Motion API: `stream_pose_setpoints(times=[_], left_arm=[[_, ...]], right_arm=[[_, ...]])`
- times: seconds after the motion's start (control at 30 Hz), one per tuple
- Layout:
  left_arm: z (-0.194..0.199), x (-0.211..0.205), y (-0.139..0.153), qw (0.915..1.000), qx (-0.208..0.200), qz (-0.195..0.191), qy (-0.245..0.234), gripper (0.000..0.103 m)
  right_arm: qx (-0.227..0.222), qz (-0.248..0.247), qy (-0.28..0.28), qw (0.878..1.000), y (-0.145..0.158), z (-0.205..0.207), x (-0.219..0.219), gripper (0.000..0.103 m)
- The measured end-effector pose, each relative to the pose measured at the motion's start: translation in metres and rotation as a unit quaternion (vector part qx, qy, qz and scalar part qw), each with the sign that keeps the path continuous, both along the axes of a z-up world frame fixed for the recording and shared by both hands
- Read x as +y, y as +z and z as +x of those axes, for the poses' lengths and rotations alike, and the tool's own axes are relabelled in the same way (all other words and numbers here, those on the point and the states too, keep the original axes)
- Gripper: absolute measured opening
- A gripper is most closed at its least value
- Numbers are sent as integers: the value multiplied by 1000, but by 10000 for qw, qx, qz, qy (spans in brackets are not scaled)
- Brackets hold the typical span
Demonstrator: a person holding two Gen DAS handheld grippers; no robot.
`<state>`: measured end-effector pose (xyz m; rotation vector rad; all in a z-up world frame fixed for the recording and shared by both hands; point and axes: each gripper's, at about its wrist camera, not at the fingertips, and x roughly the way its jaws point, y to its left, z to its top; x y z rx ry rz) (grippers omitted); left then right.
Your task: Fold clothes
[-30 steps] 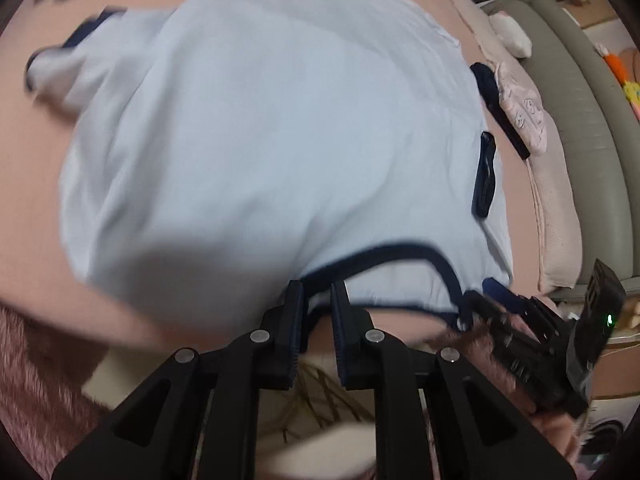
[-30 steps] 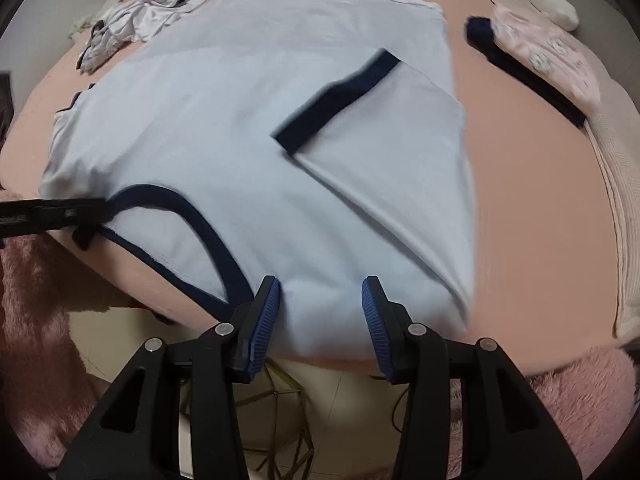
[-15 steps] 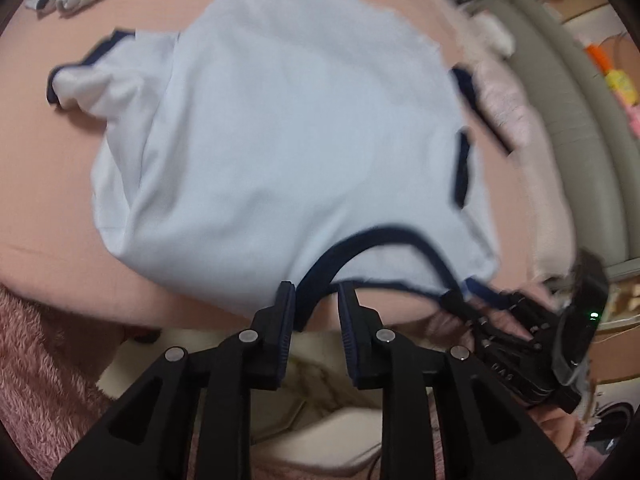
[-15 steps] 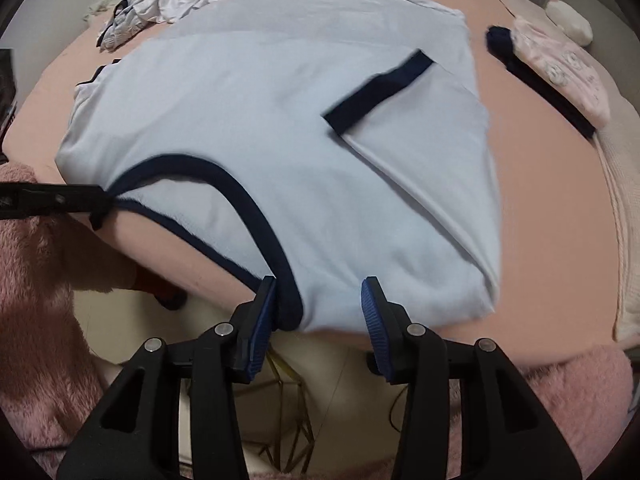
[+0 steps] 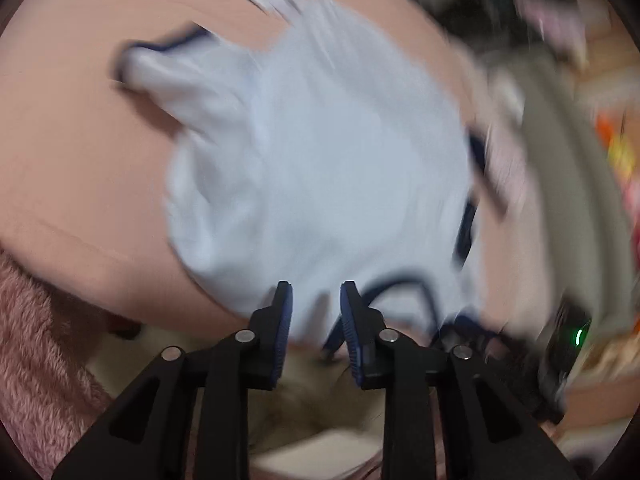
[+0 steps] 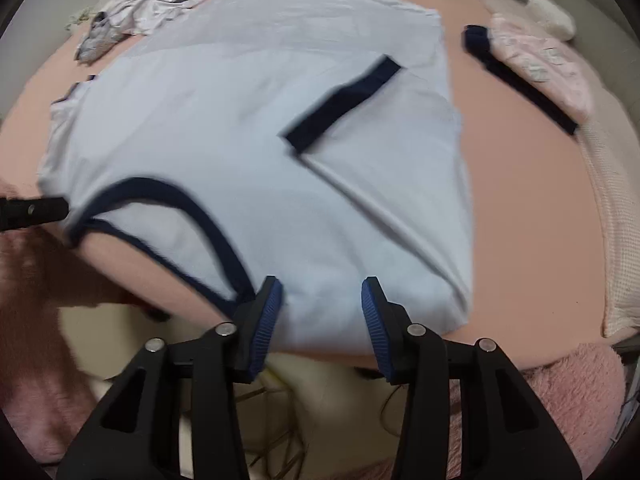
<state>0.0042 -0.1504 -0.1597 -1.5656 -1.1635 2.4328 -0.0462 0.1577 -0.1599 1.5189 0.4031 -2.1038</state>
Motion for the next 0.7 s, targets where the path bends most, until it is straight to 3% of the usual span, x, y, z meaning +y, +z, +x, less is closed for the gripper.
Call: stream_pose_setpoints(times=[0.07,0.13,0.2,0.37,0.4,0.43,0.47,0.53,0.6,0.7], left_arm=[[0,-24,6,9977,142,-171,635,48],[-2,-43,5,9949,167,-145,980,51],[-4,-60,1,9923,154,-57,1231,55],[-24,-87,-24,9960,81,148,880,57],[-31,-87,-24,9978,137,8,655,36],[-40,-85,-24,9981,110,-354,483,7],[-46,-84,-25,9971,67,-644,410,2],[-53,-85,-26,9969,96,-694,357,2],[-52,-91,-18,9955,332,-785,405,2],[-47,-101,-12,9942,537,-786,509,2]], right_arm=[[-86,-592,259,9979,23,-4,-21,41],[27,-937,531,9942,43,-8,-50,41],[155,-872,732,9934,43,-11,-76,41],[177,-801,637,9946,44,-29,-115,41],[163,-799,583,9950,45,-33,-121,41],[150,-796,528,9953,46,-37,-127,41],[158,-681,536,9961,39,-44,-140,41],[211,-99,505,9985,15,-48,-156,37],[262,47,314,9992,-1,-52,-160,37],[213,-5,-75,9997,0,-61,-146,37]])
